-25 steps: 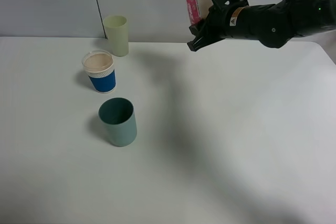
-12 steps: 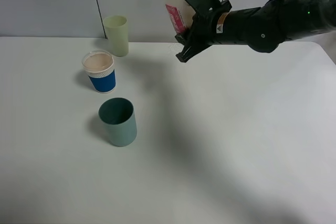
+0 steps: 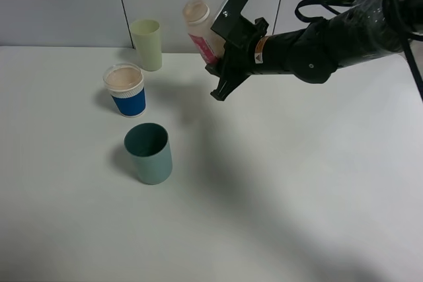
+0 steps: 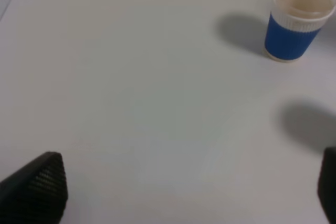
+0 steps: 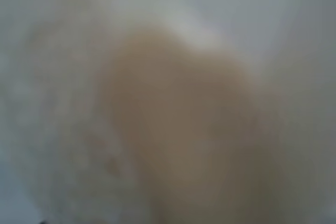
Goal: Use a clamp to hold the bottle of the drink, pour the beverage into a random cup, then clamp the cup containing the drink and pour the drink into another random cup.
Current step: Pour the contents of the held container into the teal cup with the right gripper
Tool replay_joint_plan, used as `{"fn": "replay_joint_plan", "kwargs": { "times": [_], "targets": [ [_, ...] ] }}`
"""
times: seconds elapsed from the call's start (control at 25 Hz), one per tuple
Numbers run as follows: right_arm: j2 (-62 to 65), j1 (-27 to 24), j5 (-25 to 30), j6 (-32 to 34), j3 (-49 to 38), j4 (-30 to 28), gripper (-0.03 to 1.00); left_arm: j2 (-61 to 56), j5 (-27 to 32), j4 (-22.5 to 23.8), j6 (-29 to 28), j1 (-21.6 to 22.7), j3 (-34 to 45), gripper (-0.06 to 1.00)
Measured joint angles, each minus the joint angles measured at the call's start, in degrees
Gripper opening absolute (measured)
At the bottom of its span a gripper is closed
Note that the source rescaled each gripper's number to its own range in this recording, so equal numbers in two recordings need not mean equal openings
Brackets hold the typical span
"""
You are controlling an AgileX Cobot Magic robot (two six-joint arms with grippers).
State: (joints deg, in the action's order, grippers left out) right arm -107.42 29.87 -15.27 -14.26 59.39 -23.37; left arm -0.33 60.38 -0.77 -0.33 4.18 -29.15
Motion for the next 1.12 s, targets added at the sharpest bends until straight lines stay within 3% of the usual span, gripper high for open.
{"fn": "replay_joint_plan", "kwargs": {
  "times": [0.36,0.64,1.12],
  "targets": [
    [-2.91,1.41,-4.01,-0.02,0.00,-3.34,0.00,0.00,0.00,0.00,0.00,0.00,0.00,0.87],
    [-5.11,1.49,-10.28,1.40,0.06,-9.07,0.00,0.00,0.00,0.00,0.00,0.00,0.00,0.87],
    [-6.09,7.04,-8.81,0.90,0.06,-13.73,0.00,0.00,0.00,0.00,0.00,0.00,0.00,0.87]
  ]
}}
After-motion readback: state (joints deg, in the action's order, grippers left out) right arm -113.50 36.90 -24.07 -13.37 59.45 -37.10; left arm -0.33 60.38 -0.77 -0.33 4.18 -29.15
